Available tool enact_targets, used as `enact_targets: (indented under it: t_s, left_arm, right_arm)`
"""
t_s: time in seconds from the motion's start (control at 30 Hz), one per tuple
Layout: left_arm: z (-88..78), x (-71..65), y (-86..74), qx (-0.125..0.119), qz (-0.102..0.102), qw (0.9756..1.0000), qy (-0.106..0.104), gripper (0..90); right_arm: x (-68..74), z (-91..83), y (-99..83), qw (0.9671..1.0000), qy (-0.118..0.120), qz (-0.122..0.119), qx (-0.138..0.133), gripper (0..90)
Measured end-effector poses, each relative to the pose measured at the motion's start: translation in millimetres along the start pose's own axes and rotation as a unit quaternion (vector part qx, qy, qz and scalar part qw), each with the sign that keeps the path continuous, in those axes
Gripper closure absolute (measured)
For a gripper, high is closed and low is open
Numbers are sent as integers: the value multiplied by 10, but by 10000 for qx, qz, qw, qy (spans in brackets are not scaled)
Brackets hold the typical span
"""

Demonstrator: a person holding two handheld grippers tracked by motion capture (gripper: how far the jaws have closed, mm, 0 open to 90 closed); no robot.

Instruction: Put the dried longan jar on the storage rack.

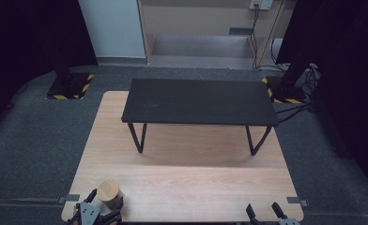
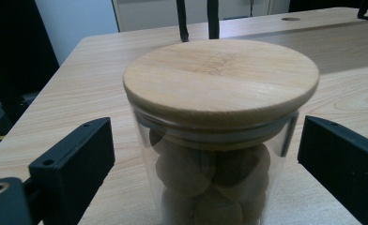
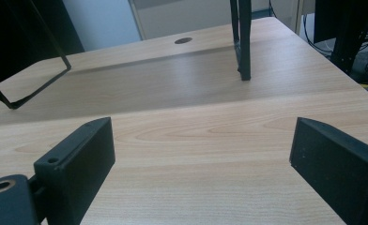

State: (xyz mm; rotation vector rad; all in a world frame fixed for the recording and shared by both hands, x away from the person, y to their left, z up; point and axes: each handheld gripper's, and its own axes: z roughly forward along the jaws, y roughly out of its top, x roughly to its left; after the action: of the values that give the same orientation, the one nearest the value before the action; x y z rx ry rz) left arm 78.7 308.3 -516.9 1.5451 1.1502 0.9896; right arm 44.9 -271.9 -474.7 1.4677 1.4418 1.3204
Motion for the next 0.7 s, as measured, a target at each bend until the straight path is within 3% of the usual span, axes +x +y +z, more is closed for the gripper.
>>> enact_targets:
  t_s: [0.3, 0.7]
  left_arm:
    - [10, 11, 0, -1, 12, 10000, 25, 45]
    - [1, 43, -1, -17, -20, 10000, -81, 165]
  right_arm:
    - [1, 29, 4, 10000, 22, -22, 25, 71]
    - [-6, 6, -8, 10000, 21, -13, 22, 71]
